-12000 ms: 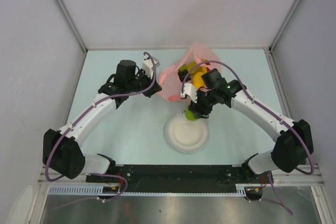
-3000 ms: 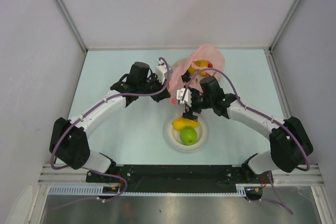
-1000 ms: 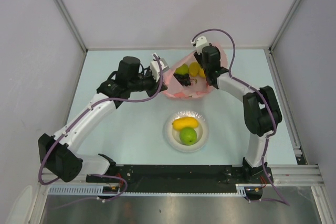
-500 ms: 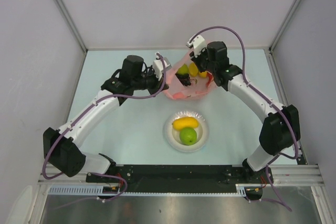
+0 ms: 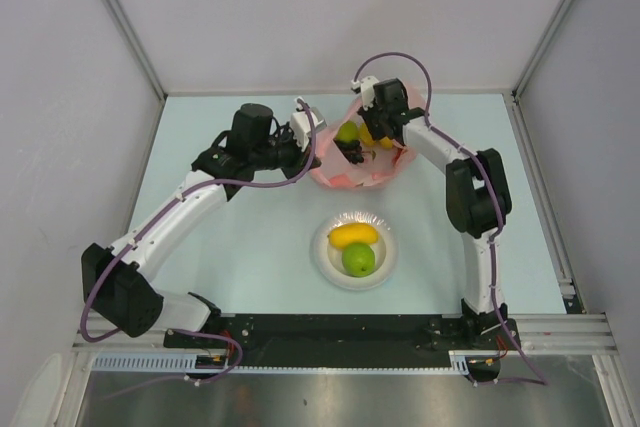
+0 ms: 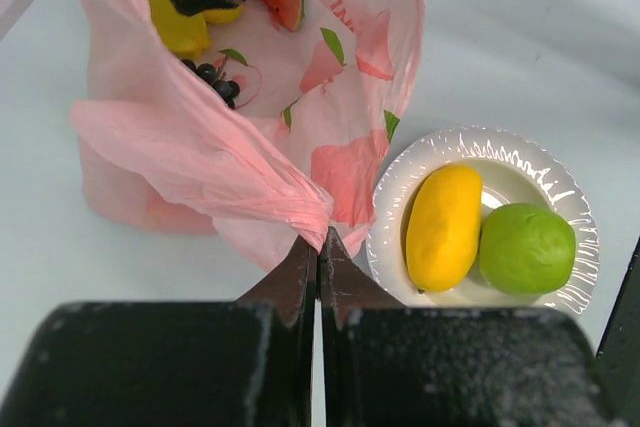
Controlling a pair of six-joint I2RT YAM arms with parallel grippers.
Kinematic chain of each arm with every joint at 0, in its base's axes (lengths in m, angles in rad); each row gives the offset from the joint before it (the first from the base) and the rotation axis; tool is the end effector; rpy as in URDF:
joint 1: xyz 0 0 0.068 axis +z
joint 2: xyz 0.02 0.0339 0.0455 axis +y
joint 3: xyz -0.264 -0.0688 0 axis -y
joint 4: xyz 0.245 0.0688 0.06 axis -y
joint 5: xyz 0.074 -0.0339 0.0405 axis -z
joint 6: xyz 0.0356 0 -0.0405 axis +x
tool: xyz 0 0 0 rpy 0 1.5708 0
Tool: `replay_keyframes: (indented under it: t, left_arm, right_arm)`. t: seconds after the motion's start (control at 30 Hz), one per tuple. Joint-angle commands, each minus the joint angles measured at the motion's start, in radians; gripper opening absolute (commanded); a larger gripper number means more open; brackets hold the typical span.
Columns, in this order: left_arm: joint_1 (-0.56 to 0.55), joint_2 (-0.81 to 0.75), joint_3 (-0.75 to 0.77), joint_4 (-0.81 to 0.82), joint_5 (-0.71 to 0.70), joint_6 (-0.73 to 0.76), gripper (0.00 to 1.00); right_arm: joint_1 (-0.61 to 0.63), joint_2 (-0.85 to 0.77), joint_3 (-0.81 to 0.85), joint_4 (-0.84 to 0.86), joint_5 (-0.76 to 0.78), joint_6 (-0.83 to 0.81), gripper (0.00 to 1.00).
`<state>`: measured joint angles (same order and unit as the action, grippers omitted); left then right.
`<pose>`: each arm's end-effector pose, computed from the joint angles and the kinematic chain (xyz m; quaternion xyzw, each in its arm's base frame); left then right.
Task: Take the fake fruits out of the plastic bag
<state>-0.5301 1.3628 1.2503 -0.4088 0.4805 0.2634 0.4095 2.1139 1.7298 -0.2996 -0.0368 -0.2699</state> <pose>0.2567 -0.1695 0.3514 0.4348 0.7292 -0.2688 0.4549 0.4499 0.1967 0.2341 -0.3084 0.8488 0.0465 0.4269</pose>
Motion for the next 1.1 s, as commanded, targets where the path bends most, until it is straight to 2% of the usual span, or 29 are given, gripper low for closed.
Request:
replay_keyframes:
  t: [0.0,0.07,0.3,0.43,0.5,0.67,1.0,1.07]
  left_arm:
    - [-0.004,-0.024,0.026,0.002,-0.010,0.010,0.00]
    - [-0.004,-0.018,0.026,-0.001,-0.010,0.010,0.00]
    - [-0.004,0.005,0.040,-0.015,-0.010,0.011,0.00]
    - [-0.004,0.019,0.047,-0.021,-0.010,0.013,0.00]
    - [-0.005,0.022,0.052,-0.022,-0.010,0.013,0.00]
    - [-0.004,0.024,0.052,-0.024,-0.010,0.014,0.00]
    - [-0.005,0.015,0.032,-0.015,-0.006,0.013,0.00]
    - [-0.005,0.009,0.028,-0.015,-0.002,0.011,0.00]
  right_arm:
    - [-0.052,0.047,0.100,0.016,0.121,0.032,0.24]
    - [-0.064,0.063,0.108,0.025,0.146,0.032,0.30]
    - [-0.072,0.132,0.120,0.068,0.172,-0.006,0.42]
    - [-0.075,0.188,0.155,0.070,0.189,0.009,0.62]
    - [-0.077,0.213,0.169,0.082,0.202,0.011,0.66]
    - [-0.081,0.239,0.172,0.112,0.273,-0.005,0.69]
    - [-0.090,0.250,0.122,0.114,0.256,-0.029,0.75]
    - [-0.098,0.247,0.116,0.100,0.233,-0.028,0.72]
